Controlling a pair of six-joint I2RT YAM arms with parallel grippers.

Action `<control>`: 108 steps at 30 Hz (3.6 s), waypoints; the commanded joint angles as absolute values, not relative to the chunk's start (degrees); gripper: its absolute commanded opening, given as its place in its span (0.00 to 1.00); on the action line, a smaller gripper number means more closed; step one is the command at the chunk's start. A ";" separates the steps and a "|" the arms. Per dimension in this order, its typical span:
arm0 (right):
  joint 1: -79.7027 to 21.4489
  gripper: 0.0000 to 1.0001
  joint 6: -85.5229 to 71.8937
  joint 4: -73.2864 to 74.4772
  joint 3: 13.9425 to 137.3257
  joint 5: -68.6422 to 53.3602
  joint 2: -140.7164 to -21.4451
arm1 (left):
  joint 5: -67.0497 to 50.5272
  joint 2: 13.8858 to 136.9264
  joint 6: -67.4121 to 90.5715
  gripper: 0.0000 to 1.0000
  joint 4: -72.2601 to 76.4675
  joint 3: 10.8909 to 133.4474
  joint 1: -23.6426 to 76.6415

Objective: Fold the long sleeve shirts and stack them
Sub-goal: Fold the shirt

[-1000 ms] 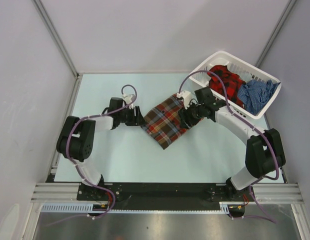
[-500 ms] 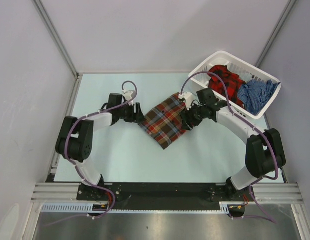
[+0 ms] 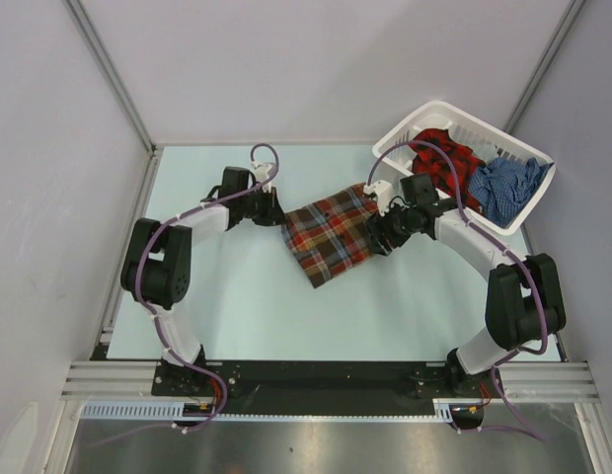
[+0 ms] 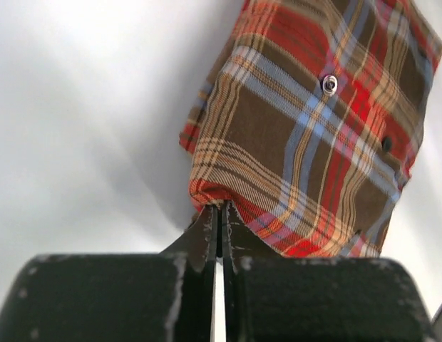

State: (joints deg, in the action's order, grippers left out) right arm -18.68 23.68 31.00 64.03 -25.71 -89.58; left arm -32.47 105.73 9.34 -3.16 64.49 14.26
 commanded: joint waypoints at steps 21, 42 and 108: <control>-14.69 0.58 20.66 30.75 69.16 -30.05 -102.49 | -44.31 92.29 29.60 0.87 14.58 44.07 13.09; -10.98 0.53 17.14 29.09 68.73 -28.71 -106.97 | -36.21 103.63 26.74 0.03 6.80 48.86 15.74; -11.86 0.77 -21.34 -10.63 68.03 -47.63 -112.69 | -49.30 99.86 28.48 1.00 20.22 46.23 8.60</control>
State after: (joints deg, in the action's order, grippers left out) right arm -12.03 -24.69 -13.28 67.94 -49.84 -119.22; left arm -48.25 107.04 35.16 25.08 47.48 8.69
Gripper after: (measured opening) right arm 0.773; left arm 0.993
